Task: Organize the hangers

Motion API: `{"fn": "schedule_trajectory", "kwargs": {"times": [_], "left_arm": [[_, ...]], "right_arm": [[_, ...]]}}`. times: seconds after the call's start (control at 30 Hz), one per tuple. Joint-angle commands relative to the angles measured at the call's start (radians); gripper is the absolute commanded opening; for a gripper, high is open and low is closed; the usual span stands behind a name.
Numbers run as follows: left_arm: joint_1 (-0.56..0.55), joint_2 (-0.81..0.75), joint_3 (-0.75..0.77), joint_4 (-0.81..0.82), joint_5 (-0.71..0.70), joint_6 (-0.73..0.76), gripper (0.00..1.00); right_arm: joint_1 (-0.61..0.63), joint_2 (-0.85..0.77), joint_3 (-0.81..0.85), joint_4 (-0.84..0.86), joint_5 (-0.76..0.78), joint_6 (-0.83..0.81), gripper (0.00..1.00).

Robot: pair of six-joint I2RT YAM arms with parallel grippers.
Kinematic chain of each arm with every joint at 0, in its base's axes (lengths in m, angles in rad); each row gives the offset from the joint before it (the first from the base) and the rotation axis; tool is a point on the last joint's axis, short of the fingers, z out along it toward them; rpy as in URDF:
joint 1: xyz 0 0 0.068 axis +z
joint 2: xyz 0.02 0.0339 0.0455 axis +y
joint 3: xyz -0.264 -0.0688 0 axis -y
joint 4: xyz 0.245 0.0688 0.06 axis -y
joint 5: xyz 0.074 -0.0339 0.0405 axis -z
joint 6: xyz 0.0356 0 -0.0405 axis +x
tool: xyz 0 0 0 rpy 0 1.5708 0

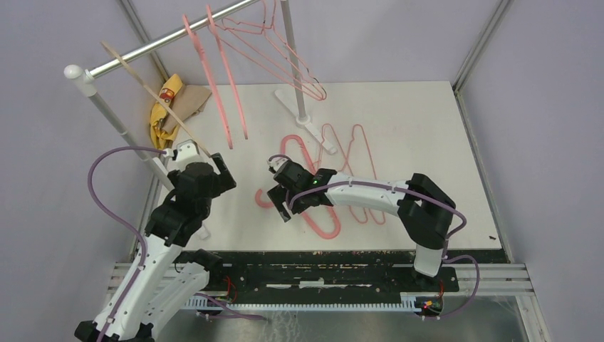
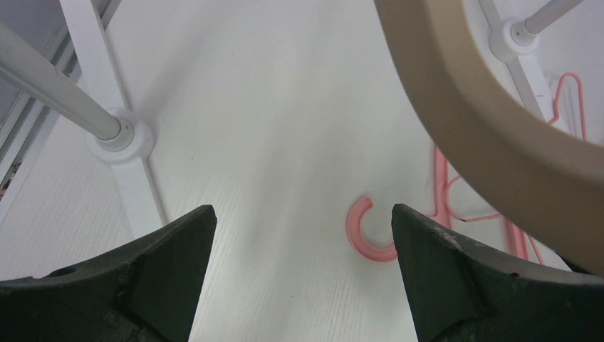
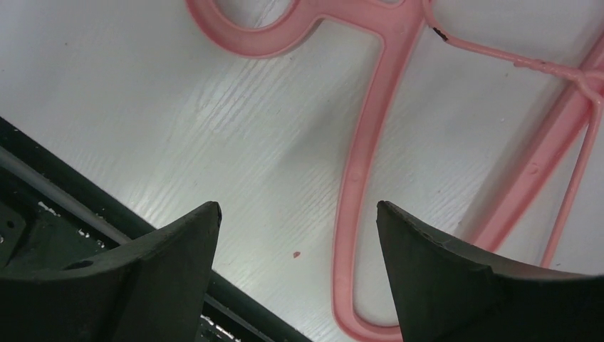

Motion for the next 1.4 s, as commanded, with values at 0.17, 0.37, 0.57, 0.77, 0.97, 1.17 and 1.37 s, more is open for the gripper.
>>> {"fn": "schedule_trajectory", "kwargs": {"times": [0.17,0.37,0.57,0.77,0.97,1.17,1.37], "left_arm": [[0.002,-0.024,0.012,-0.019,0.020,-0.037,1.00],[0.002,-0.034,0.003,-0.024,0.031,-0.047,1.00],[0.002,-0.028,0.009,-0.026,0.035,-0.049,0.99],[0.002,-0.039,0.006,-0.030,0.059,-0.063,0.98],[0.001,-0.043,0.009,-0.032,0.067,-0.068,0.97],[0.002,-0.041,0.005,-0.030,0.075,-0.072,0.96],[0.002,-0.045,0.007,-0.030,0.078,-0.071,0.96]], "right_arm": [[-0.012,0.107,0.075,0.022,0.078,-0.062,0.84],[-0.062,0.150,0.068,0.038,0.055,-0.088,0.78],[-0.072,0.172,0.050,0.062,0.030,-0.104,0.67],[-0.072,0.180,0.025,0.089,0.004,-0.096,0.48],[-0.073,0.151,0.012,0.143,-0.074,-0.083,0.23],[-0.080,0.121,0.010,0.242,-0.203,-0.018,0.33],[-0.079,0.057,0.003,0.163,-0.055,-0.060,0.64]]}}
